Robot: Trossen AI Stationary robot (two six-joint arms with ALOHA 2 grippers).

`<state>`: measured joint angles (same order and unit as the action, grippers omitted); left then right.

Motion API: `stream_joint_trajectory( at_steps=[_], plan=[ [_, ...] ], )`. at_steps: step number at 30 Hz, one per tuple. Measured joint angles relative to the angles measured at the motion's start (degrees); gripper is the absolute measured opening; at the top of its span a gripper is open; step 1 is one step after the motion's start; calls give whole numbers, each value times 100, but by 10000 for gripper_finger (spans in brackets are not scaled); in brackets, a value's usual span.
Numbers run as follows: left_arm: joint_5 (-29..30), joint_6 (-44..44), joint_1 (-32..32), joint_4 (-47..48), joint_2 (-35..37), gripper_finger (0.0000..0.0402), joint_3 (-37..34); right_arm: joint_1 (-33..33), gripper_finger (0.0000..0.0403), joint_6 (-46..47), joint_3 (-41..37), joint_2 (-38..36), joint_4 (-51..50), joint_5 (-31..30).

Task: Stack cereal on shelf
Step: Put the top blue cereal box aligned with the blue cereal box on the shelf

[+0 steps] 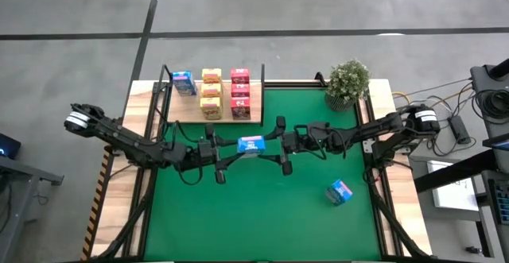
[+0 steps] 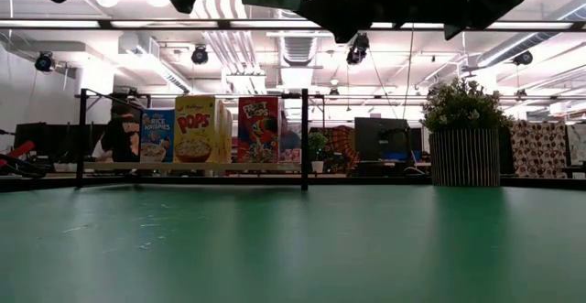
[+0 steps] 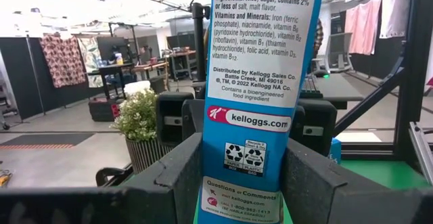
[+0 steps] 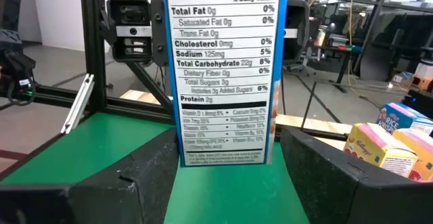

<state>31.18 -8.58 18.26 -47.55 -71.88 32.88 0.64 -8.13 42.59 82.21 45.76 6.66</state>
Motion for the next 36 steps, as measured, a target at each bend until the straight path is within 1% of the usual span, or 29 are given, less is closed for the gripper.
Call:
stream_joint_trajectory(
  at_steps=[11,19,22,28,30,31,34,36],
  plan=[
    [4,-35,-2,17,-2,156,0,24,195,-36,0,4,-7,2],
    [2,4,2,59,-2,161,0,24,185,-43,0,4,-18,-2],
    [-2,68,2,155,4,183,0,24,185,-65,-2,4,-60,-2],
    [-16,190,32,611,123,249,0,24,185,-142,-2,-4,-192,-9],
    [-15,192,82,971,253,268,12,24,185,-164,0,-4,-316,-11],
    [-15,190,116,1298,349,275,59,24,185,-170,0,-4,-366,-15],
    [-15,303,226,2517,716,289,379,24,184,-203,0,-43,-603,-20],
    [-15,541,280,3492,919,291,776,22,184,-229,2,-89,-826,-22]
  ],
)
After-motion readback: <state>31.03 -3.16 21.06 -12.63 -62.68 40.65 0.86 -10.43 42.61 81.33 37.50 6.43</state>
